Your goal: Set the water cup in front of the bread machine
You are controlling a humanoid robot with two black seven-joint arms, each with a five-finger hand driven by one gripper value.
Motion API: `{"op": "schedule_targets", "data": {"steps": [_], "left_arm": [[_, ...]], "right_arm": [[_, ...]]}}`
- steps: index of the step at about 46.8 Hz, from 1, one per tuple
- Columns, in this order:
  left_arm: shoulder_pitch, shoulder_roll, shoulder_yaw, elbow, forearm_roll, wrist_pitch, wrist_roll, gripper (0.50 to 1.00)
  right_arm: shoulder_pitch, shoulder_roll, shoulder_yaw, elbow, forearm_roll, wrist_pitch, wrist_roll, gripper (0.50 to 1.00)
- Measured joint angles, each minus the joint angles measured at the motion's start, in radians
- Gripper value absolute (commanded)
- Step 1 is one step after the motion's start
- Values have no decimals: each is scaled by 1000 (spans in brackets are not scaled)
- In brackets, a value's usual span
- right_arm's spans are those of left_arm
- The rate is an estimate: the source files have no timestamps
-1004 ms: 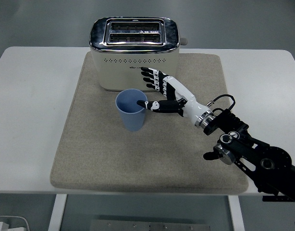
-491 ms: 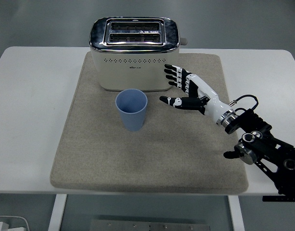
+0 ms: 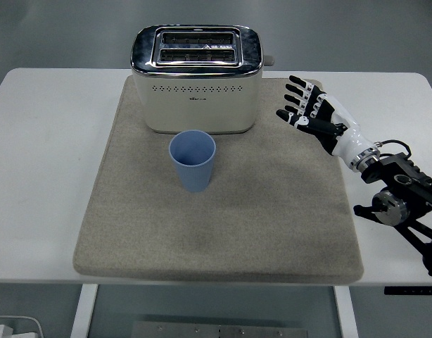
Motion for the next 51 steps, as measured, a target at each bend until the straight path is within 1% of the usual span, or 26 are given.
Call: {"op": "schedule_targets", "data": {"steps": [7,12,15,18,21,26,30,33,40,51], "left_arm": [[0,0,0,0,0,0,0,1000],[0,0,0,0,0,0,0,1000],[0,0,0,0,0,0,0,1000],[0,0,0,0,0,0,0,1000],[0,0,0,0,0,0,0,1000],[0,0,0,0,0,0,0,1000],[0,0,0,0,0,0,0,1000],[0,0,0,0,0,0,0,1000],[0,0,0,0,0,0,0,1000],[0,0,0,0,0,0,0,1000]], "right_arm": [[14,0,0,-38,163,98,-1,930],[16,0,-1,-60,214,154,-9,934],[18,-1,-1,-72,250,188,-31,938],[27,-1,-2,-87,302,204,-67,938],[50,-1,-4,-105,349,208,-116,938],[80,-2,-4,-151,398,208,-220,938],[110,-1,-8,-181,401,208,-268,938],[133,0,-17,-198,397,203,-281,938],[171,13,-22,-230,389,193,-282,938],[174,16,-9,-247,389,194,-275,938]]}}
